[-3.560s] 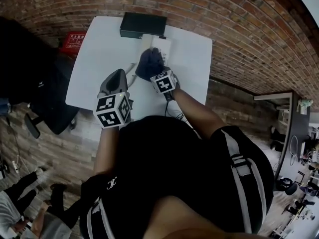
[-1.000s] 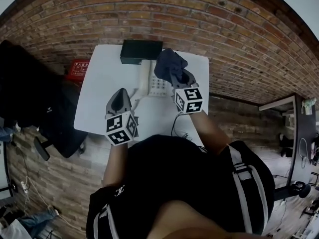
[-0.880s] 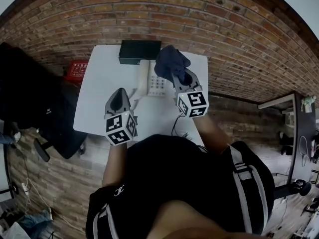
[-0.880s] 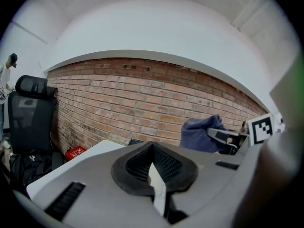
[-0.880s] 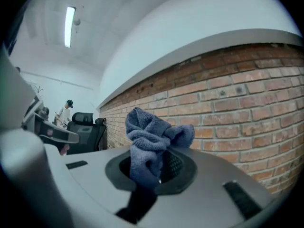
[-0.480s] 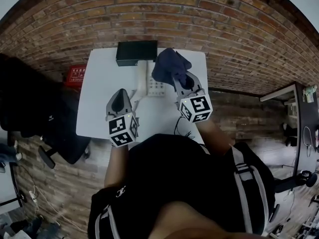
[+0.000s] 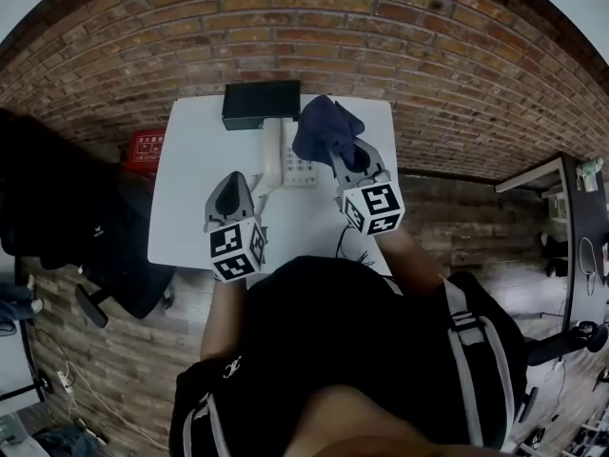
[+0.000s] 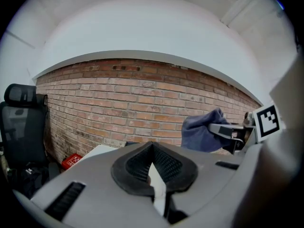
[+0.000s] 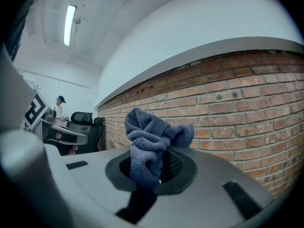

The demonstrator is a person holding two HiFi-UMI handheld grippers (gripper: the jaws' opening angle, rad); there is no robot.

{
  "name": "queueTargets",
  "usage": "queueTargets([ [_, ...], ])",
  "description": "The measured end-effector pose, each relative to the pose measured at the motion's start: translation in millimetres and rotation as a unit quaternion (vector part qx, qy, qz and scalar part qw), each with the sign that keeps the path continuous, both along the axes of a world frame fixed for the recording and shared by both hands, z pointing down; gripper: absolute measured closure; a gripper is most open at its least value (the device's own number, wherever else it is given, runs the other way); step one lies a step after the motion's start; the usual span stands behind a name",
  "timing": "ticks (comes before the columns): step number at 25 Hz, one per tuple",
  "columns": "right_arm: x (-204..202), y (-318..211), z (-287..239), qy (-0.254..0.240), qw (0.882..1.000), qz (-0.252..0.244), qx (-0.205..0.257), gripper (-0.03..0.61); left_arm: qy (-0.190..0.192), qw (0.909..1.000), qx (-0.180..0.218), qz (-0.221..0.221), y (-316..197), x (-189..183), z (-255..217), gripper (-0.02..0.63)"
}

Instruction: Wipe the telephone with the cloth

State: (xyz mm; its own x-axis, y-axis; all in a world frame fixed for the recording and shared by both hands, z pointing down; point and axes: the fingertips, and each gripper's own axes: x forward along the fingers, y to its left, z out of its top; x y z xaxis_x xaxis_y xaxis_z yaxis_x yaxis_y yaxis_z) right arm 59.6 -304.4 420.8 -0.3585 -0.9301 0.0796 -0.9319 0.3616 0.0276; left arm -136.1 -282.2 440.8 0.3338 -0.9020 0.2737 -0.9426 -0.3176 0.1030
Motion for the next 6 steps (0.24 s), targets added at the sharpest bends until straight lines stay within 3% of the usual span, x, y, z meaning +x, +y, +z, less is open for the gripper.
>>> queueTargets([
  [6,-7.9,-0.5,5.4,0.002,1.000,-0.003,-0.007,0.552,-0.003,0.9999,0.001,0.009,0.8,0.1,0.2,0.617],
])
